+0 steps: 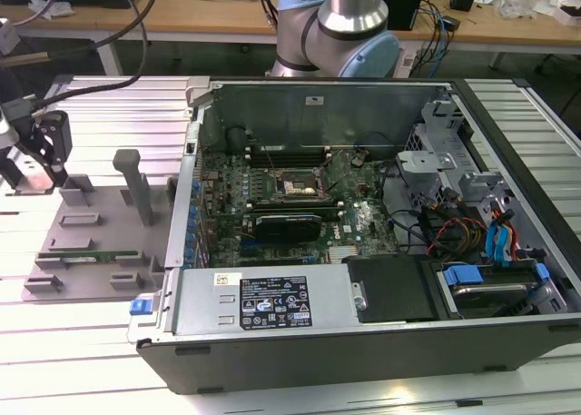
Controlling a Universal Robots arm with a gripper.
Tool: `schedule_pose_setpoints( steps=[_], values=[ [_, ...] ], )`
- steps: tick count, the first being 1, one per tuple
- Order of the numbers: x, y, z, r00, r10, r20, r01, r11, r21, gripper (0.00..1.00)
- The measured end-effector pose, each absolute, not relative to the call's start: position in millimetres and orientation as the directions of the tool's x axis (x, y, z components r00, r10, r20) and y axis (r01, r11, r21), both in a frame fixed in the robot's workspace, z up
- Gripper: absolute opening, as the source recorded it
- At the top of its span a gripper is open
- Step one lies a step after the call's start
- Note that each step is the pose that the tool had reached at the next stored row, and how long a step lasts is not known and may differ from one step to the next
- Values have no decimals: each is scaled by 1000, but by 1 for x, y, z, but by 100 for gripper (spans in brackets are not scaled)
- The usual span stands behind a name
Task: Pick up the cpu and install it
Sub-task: 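Pick up the cpu and move it towards the insertion slot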
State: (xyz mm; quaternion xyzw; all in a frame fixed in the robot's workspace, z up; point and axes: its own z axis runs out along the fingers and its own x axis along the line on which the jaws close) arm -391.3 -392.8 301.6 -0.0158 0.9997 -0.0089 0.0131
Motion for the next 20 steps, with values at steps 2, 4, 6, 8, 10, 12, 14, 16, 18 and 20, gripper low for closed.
schedule_pose_setpoints(
  steps=[2, 4, 6, 8, 10, 12, 14, 16, 18, 20],
  values=[
    [-391, -393, 305, -999, -32, -26, -31, 999, -18, 55],
    [-391, -393, 310, -999, -32, -26, -31, 999, -18, 55],
    [-391, -393, 315, -999, -32, -26, -31, 999, -18, 55],
    [-391, -393, 319, -999, -32, -26, -31, 999, -18, 55],
    [-391, -393, 324, -999, -32, -26, -31, 999, -18, 55],
    [-391, -393, 330, -999, -32, -26, -31, 999, -18, 55],
    [-391, -393, 333, -999, -32, -26, -31, 999, -18, 55],
    [-391, -393, 342, -999, -32, -26, -31, 999, -18, 55],
    [-391, -393, 348, -999, -32, -26, -31, 999, -18, 55],
    [-391, -393, 355, -999, -32, -26, -31, 999, -18, 55]
  ],
)
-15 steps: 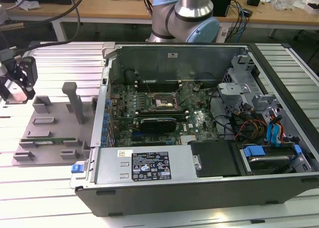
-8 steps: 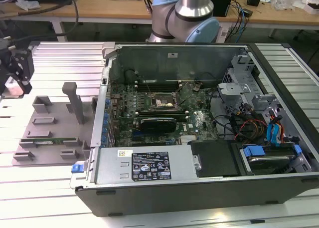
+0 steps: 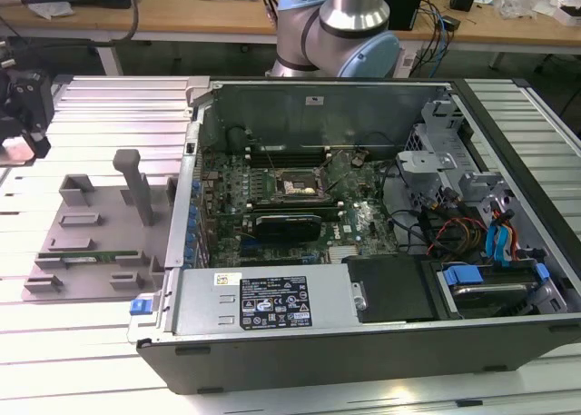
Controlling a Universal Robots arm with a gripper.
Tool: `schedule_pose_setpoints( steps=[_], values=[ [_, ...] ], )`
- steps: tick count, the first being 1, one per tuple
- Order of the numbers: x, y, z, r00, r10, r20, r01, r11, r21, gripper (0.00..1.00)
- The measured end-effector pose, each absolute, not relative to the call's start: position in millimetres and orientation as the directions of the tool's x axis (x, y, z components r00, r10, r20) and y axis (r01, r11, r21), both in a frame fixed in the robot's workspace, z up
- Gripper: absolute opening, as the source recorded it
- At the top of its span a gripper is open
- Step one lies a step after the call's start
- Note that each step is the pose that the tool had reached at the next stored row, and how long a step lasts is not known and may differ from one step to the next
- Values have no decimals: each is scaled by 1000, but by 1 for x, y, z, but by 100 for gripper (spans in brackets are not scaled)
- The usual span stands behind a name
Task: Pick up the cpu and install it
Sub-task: 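Pick up the cpu and move it towards the insertion slot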
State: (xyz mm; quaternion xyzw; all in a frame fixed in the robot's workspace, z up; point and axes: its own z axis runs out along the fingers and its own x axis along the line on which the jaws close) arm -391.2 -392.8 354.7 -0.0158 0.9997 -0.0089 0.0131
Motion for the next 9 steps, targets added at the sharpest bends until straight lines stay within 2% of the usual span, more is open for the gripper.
schedule_pose_setpoints(
  steps=[9],
  values=[
    [-391, -393, 390, -999, -32, -26, -31, 999, -18, 55]
  ],
)
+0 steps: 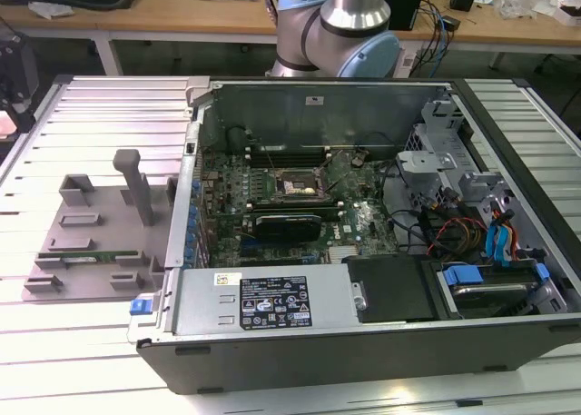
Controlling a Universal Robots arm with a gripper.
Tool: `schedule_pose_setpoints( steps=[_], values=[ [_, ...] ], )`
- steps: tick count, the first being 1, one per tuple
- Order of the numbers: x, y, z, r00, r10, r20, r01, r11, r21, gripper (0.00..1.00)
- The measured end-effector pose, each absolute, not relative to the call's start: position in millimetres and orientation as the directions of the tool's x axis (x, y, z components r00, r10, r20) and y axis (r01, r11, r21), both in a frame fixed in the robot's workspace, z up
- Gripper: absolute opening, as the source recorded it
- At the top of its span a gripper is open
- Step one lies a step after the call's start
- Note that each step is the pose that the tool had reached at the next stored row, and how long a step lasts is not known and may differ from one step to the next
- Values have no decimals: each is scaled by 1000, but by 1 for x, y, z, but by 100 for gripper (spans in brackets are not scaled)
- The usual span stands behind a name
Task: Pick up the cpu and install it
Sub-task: 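Pick up the cpu and move it towards the insertion slot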
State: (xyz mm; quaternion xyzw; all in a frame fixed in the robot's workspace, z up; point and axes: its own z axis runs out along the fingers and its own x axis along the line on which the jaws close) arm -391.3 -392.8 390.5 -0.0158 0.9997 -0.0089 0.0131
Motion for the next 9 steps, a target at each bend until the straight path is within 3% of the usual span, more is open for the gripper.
schedule_pose_setpoints(
  steps=[9],
  values=[
    [-391, -393, 418, -999, -32, -26, -31, 999, -18, 55]
  ],
)
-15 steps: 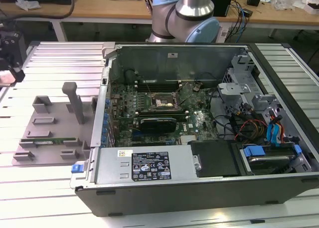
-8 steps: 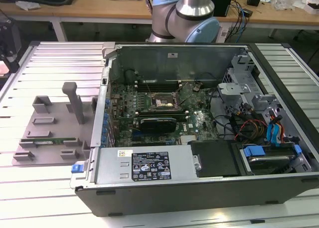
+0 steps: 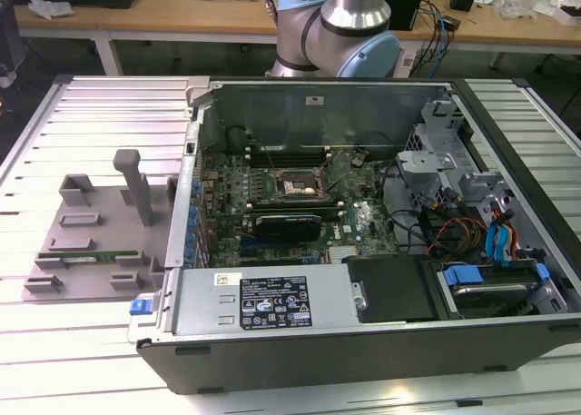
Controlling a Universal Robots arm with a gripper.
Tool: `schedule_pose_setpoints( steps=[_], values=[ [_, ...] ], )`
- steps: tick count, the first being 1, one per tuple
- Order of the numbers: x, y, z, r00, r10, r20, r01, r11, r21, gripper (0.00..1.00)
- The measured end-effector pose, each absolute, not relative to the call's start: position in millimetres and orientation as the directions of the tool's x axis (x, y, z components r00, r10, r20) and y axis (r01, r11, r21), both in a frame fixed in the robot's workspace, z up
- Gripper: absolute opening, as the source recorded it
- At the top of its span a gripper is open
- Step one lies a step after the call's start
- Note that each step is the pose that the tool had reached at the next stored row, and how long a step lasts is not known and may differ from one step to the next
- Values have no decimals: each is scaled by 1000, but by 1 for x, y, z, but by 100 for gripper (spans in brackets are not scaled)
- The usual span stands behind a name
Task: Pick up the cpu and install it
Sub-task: 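Pick up the cpu and move it towards the insertion slot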
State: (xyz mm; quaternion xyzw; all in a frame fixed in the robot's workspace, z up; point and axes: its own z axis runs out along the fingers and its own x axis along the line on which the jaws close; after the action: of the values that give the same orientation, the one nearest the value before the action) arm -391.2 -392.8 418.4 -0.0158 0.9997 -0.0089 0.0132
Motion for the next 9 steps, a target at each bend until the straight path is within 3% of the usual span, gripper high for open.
schedule_pose_setpoints(
  steps=[9],
  values=[
    [-364, -393, 418, -999, -32, -26, -31, 999, -18, 55]
  ],
)
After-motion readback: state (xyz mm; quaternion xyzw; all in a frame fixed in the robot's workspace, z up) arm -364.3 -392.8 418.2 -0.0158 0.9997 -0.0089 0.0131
